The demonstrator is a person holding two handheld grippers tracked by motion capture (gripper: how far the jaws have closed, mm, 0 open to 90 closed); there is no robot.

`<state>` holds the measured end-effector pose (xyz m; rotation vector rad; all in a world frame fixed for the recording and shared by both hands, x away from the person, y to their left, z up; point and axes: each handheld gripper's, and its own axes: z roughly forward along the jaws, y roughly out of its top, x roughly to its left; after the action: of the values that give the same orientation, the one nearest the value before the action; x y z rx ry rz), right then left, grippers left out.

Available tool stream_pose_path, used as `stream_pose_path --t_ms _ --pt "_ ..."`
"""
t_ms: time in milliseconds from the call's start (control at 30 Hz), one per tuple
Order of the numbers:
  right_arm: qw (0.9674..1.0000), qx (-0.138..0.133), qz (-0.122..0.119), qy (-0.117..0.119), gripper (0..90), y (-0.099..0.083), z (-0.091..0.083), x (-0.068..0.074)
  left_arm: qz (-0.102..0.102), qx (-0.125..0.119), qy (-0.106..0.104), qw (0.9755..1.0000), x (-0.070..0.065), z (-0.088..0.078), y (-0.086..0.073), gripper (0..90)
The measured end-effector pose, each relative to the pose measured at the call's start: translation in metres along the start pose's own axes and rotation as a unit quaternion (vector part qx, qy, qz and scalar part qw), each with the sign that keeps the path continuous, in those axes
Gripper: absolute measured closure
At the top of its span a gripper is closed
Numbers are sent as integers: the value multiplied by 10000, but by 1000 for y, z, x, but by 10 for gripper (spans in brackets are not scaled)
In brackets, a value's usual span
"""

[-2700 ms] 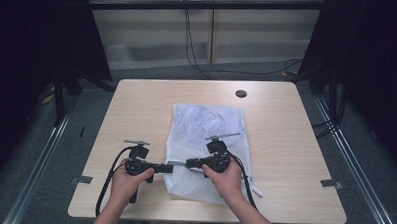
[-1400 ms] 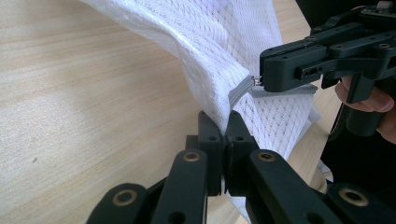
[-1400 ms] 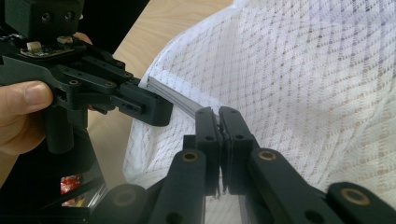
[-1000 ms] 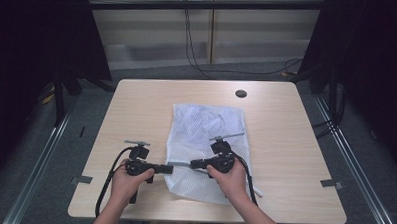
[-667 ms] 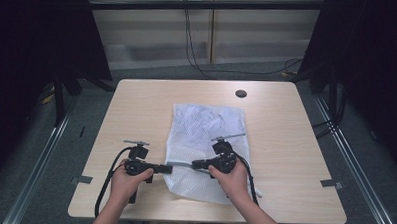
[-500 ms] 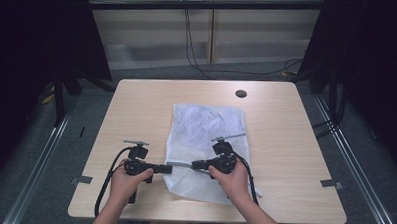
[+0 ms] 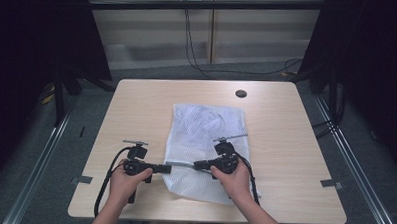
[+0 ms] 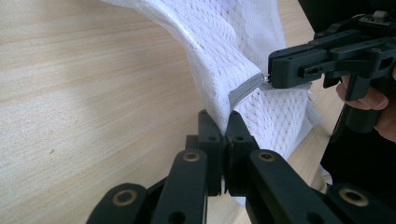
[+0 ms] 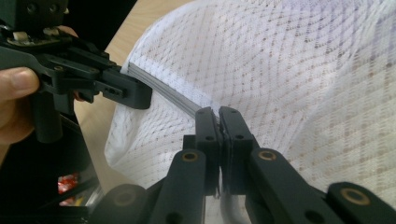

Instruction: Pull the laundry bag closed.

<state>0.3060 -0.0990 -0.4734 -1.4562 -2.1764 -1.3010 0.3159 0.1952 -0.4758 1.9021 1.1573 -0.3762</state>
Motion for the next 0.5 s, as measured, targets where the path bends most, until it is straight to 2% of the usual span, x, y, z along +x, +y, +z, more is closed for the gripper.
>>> stream_pose_path --t_ms 500 --pt "10000 18 20 -15 871 -2 -5 -4 -2 2 25 10000 1 -1 0 880"
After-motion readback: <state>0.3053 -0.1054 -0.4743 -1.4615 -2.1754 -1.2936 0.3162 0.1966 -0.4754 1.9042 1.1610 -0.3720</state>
